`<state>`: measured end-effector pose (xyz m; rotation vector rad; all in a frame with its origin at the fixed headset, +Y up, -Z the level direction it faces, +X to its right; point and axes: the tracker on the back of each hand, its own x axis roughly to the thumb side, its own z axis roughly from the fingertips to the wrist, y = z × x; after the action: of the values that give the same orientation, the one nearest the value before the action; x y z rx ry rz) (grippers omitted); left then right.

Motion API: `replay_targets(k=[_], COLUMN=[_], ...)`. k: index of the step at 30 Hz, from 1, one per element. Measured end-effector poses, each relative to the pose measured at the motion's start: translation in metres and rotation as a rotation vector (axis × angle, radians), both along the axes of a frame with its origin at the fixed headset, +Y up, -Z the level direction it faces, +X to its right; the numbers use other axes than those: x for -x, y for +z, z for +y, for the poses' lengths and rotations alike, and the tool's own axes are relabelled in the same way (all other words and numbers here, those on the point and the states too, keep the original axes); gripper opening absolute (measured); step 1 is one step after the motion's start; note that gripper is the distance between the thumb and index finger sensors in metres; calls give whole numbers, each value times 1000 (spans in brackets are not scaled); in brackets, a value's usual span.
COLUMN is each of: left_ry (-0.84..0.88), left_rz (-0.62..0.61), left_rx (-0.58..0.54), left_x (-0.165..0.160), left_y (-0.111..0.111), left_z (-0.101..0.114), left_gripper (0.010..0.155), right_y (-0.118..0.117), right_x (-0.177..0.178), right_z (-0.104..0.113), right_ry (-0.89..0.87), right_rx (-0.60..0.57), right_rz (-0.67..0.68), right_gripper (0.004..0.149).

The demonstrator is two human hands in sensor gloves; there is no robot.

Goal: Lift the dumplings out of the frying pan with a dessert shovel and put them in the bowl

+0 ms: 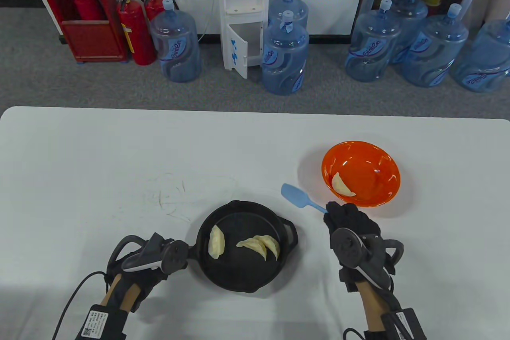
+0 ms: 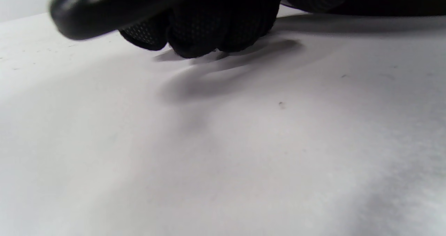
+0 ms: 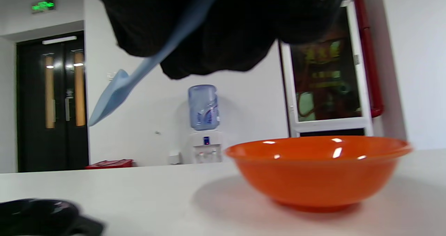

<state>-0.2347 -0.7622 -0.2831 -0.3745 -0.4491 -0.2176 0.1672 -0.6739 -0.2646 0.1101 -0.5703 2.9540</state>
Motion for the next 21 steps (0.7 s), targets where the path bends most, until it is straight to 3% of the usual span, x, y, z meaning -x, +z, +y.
replay_targets(k=[9,21], left_ry=[4,4], left_rz=[3,2], left_rx=[3,1], left_x=[0,0], left_y=[0,0], left_z=[0,-1], left_gripper=[54,55], right_y=[14,22], right_x=[42,63], right_z=[-19,-29], right_ry=[150,312], right_rx=[-20,-19], right_rz=[145,215], right_gripper=[42,41])
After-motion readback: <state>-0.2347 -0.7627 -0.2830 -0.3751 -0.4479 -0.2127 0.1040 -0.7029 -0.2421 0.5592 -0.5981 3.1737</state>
